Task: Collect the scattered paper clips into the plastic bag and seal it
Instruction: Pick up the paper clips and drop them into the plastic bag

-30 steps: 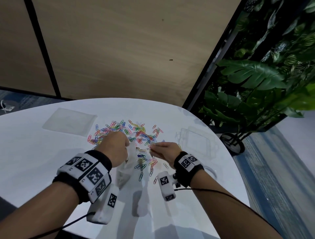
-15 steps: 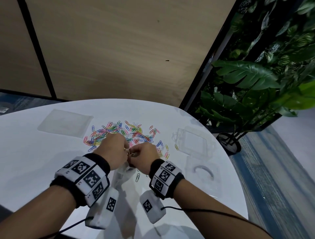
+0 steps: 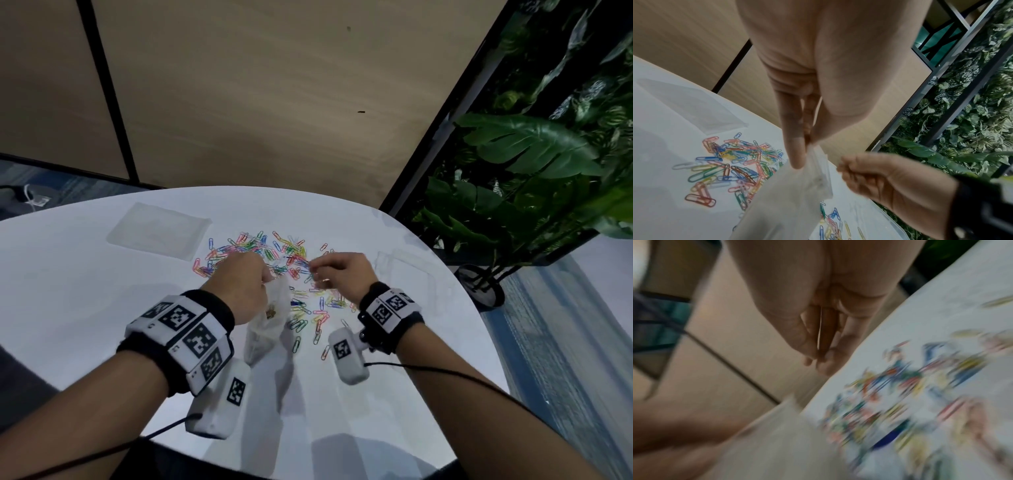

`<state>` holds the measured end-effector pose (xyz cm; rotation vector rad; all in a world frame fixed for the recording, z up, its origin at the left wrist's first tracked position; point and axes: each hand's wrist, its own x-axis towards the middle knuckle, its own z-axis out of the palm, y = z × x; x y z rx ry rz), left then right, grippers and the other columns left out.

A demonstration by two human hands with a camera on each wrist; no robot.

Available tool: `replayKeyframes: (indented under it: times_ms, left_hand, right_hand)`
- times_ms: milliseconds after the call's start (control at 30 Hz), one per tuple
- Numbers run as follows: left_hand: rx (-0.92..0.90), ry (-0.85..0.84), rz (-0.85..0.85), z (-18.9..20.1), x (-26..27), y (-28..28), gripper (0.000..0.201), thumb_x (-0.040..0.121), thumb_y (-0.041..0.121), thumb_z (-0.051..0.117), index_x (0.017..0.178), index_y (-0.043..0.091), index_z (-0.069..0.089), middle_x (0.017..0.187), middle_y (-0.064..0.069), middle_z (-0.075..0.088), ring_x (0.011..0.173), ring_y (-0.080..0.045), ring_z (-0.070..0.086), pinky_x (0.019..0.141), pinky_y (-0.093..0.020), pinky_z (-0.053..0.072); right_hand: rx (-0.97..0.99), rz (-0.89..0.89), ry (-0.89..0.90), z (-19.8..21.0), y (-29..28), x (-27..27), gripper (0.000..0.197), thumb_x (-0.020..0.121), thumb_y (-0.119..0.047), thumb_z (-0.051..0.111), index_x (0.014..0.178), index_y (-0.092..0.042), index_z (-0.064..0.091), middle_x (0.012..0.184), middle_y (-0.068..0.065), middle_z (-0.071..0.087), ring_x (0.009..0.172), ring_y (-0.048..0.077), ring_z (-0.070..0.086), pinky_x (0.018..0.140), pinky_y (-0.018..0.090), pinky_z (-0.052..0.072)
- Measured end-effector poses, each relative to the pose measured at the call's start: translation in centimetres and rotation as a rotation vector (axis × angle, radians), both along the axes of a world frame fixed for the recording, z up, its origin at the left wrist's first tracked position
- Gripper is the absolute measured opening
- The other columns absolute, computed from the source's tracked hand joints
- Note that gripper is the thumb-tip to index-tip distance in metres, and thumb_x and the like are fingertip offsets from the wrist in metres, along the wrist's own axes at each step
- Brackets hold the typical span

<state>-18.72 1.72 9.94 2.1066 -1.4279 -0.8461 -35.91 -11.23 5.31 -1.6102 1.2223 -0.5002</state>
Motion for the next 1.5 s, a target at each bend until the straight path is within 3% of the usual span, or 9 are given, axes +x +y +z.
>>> replayKeyframes:
  times_ms: [167, 233, 300, 333, 567, 700, 933, 1167, 1500]
  left_hand:
    - [0.014, 0.002, 0.023, 0.7, 0.4, 0.7, 0.024, 0.082, -0.009, 0.052, 0.061, 0.002, 0.058, 0.073, -0.018, 0.061, 0.090, -0.036, 0.066, 0.069, -0.032, 0.049]
    - [0.031, 0.001, 0.035, 0.6, 0.9, 0.7, 0.012, 0.080, -0.011, 0.051, 0.075, -0.003, 0.059, 0.070, -0.020, 0.059, 0.080, -0.038, 0.062, 0.064, -0.032, 0.051]
    - [0.057, -0.032, 0.021, 0.1, 1.3, 0.7, 0.035, 0.076, -0.010, 0.050, 0.052, 0.014, 0.043, 0.059, -0.009, 0.052, 0.065, -0.030, 0.052, 0.051, -0.024, 0.042]
    - [0.061, -0.058, 0.017, -0.1, 1.6, 0.5, 0.030, 0.075, -0.009, 0.050, 0.060, 0.009, 0.068, 0.062, -0.006, 0.055, 0.063, -0.027, 0.052, 0.051, -0.023, 0.042]
    - [0.014, -0.075, -0.031, -0.6, 1.7, 0.4, 0.035, 0.083, -0.005, 0.055, 0.102, 0.011, 0.079, 0.100, -0.016, 0.073, 0.091, -0.032, 0.068, 0.066, -0.026, 0.046]
    - [0.009, -0.076, -0.043, -0.7, 1.7, 0.3, 0.029, 0.082, -0.005, 0.053, 0.089, 0.008, 0.078, 0.091, -0.020, 0.070, 0.085, -0.036, 0.065, 0.064, -0.026, 0.043]
    - [0.058, -0.087, -0.041, -0.5, 1.8, 0.2, 0.026, 0.081, -0.003, 0.052, 0.064, 0.005, 0.069, 0.068, -0.014, 0.067, 0.070, -0.030, 0.067, 0.065, -0.033, 0.058]
    - [0.092, -0.137, -0.051, -0.5, 1.2, -0.3, 0.041, 0.084, -0.002, 0.050, 0.048, 0.014, 0.040, 0.054, -0.007, 0.048, 0.078, -0.033, 0.074, 0.073, -0.036, 0.060]
    - [0.086, -0.036, -0.023, -0.3, 0.5, -0.3, 0.025, 0.087, 0.000, 0.057, 0.070, 0.006, 0.074, 0.070, -0.012, 0.069, 0.081, -0.032, 0.073, 0.079, -0.041, 0.063]
  right_hand:
    - [-0.085, 0.114, 0.968, -6.3, -4.9, -5.7, 0.061, 0.098, -0.037, 0.048, 0.151, -0.018, 0.027, 0.157, 0.014, 0.028, 0.140, 0.031, 0.036, 0.113, 0.038, 0.032]
    - [-0.042, 0.111, 0.990, -8.2, -5.2, -6.0, 0.066, 0.099, -0.041, 0.042, 0.154, -0.017, 0.016, 0.160, 0.015, 0.018, 0.144, 0.033, 0.030, 0.114, 0.041, 0.029]
    - [-0.075, 0.102, 0.963, -9.3, -5.0, -5.1, 0.063, 0.098, -0.043, 0.040, 0.152, -0.015, 0.022, 0.154, 0.017, 0.026, 0.139, 0.035, 0.035, 0.113, 0.044, 0.033]
    - [-0.110, 0.117, 0.950, -9.5, -4.7, -4.4, 0.060, 0.098, -0.043, 0.039, 0.149, -0.015, 0.026, 0.150, 0.017, 0.031, 0.137, 0.036, 0.037, 0.111, 0.045, 0.035]
    - [-0.333, 0.316, 1.047, -9.6, -2.4, -0.1, 0.044, 0.092, -0.009, 0.047, 0.136, -0.016, 0.045, 0.130, 0.016, 0.051, 0.116, 0.032, 0.055, 0.095, 0.042, 0.051]
    - [-0.417, 0.308, 1.101, -8.6, -2.1, -0.2, 0.028, 0.086, 0.007, 0.048, 0.106, -0.004, 0.065, 0.106, 0.015, 0.064, 0.096, 0.029, 0.065, 0.081, 0.032, 0.054]
    - [-0.085, -0.091, 0.711, -7.3, -3.8, -2.8, 0.010, 0.080, -0.011, 0.069, 0.082, -0.013, 0.080, 0.084, 0.005, 0.077, 0.077, 0.019, 0.071, 0.077, 0.026, 0.058]
    - [0.578, -0.257, -0.408, -2.1, -0.2, -0.2, 0.017, 0.083, 0.006, 0.069, 0.100, 0.010, 0.067, 0.090, 0.017, 0.072, 0.080, 0.021, 0.074, 0.072, 0.024, 0.060]
    - [0.311, -0.032, -0.159, -0.9, 6.9, 4.9, 0.012, 0.080, 0.001, 0.074, 0.077, -0.009, 0.069, 0.078, 0.015, 0.070, 0.071, 0.024, 0.069, 0.082, 0.038, 0.060]
